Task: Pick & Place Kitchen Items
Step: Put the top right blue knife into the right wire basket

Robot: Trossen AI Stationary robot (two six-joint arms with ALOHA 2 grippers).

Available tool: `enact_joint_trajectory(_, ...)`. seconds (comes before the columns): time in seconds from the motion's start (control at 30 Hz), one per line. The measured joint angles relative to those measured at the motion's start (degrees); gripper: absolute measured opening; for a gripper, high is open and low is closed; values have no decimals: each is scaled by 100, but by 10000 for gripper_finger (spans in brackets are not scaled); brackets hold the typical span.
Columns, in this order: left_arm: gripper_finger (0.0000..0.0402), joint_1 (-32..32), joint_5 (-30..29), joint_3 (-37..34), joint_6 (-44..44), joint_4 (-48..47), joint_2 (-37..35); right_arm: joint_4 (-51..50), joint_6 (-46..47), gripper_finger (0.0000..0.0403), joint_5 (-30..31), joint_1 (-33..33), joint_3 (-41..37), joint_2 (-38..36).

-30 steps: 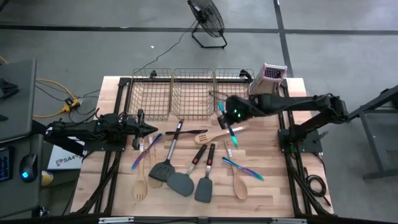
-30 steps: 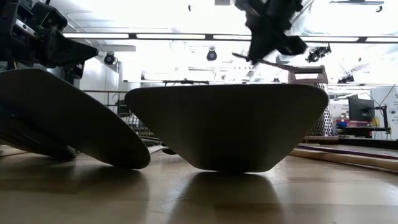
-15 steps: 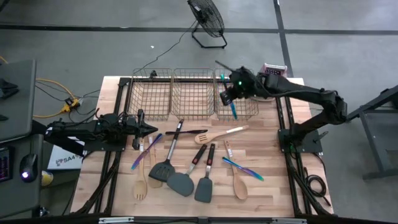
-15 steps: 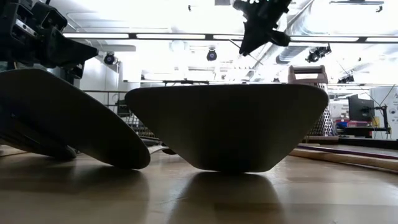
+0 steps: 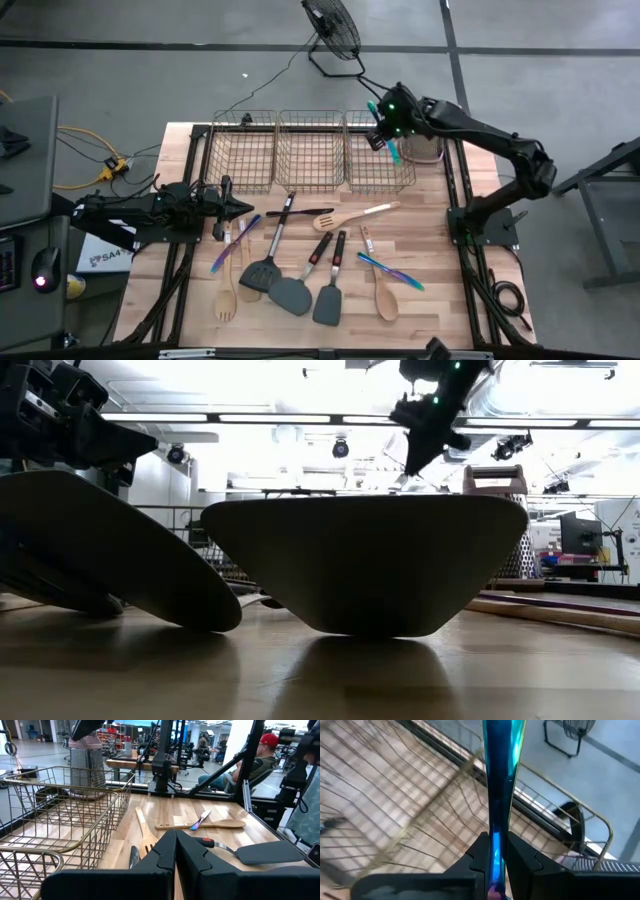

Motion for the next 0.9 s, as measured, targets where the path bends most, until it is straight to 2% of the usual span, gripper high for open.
enact_joint_trajectory(0.23,3,1,1,1,-1,2,-2,2,22,33,-252,-335,-4,610)
enact_joint_trajectory(0.7,3,0,2,2,-2,2,0,-1,1077,34,-913,-690,-4,1481)
enact_joint_trajectory(0.9,3,2,1,1,-1,2,-1,17,751,34,-1047,-684,-4,1649)
